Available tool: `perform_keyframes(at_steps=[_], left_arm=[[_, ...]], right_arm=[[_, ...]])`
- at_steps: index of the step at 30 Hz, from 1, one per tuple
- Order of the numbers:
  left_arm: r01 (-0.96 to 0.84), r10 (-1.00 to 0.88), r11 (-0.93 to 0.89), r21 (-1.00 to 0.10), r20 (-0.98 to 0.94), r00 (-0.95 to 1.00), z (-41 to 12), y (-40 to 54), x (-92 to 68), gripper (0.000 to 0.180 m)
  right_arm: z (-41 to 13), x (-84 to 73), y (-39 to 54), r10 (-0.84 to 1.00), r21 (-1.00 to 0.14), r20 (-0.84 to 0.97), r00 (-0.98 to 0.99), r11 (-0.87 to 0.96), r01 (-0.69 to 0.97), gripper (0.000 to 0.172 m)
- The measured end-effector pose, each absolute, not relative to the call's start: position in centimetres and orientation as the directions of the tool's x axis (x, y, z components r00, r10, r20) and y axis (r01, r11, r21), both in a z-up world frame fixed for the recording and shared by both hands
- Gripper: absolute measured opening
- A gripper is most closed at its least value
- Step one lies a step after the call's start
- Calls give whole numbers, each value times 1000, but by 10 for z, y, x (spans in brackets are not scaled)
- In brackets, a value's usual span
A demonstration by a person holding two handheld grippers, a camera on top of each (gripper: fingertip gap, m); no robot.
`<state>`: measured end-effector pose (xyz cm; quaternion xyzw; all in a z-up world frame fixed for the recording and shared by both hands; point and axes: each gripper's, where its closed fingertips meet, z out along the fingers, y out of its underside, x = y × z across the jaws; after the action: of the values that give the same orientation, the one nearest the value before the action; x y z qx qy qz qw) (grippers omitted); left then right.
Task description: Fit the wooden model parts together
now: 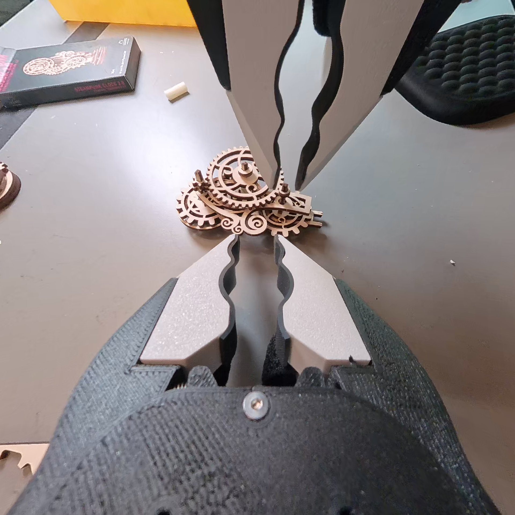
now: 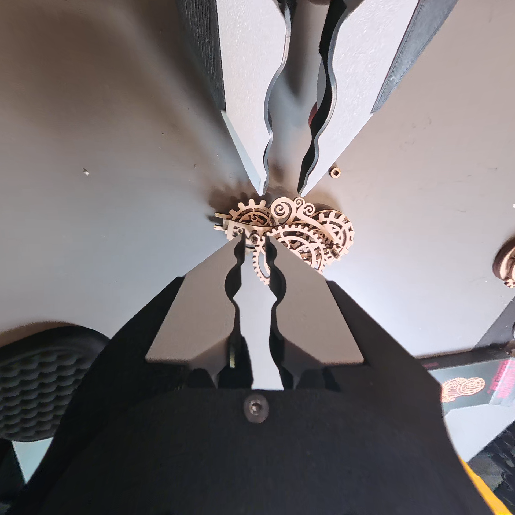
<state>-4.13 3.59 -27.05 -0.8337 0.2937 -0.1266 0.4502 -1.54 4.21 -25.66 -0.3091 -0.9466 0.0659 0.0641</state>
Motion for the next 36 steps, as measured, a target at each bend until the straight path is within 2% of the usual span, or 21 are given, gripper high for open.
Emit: perform_keyframes(at_steps=[8,12,16,19,23,27,33,36], left_arm=[[-363,-591,-421,-831,-52,805,-268,37,-44,23],[-249,-577,-391,-886,25,817,-249,40,-43,32],[-89,-613,-250,-964,87,785,-207,38,-38,43],[-90,-622,-142,-986,18,783,-190,35,-36,46],[-173,-622,-27,-985,-119,774,-183,30,-23,53],[-217,-615,51,-975,-203,762,-173,23,-11,54],[-255,-622,120,-959,-273,734,-167,16,1,52],[-294,-652,153,-943,-321,688,-169,8,11,45]], right_arm=[[-260,-15,41,647,-240,51,-761,747,620,6],[-226,-15,41,713,-439,-48,-699,614,656,6],[-184,-12,42,743,-682,-262,-616,309,663,5],[-167,-6,45,704,-771,-404,-584,82,632,5],[-156,1,44,618,-800,-528,-583,-130,586,5],[-153,3,37,569,-811,-560,-603,-226,539,5],[-157,5,24,525,-813,-576,-627,-282,510,5],[-160,6,17,513,-817,-570,-642,-275,506,5]])
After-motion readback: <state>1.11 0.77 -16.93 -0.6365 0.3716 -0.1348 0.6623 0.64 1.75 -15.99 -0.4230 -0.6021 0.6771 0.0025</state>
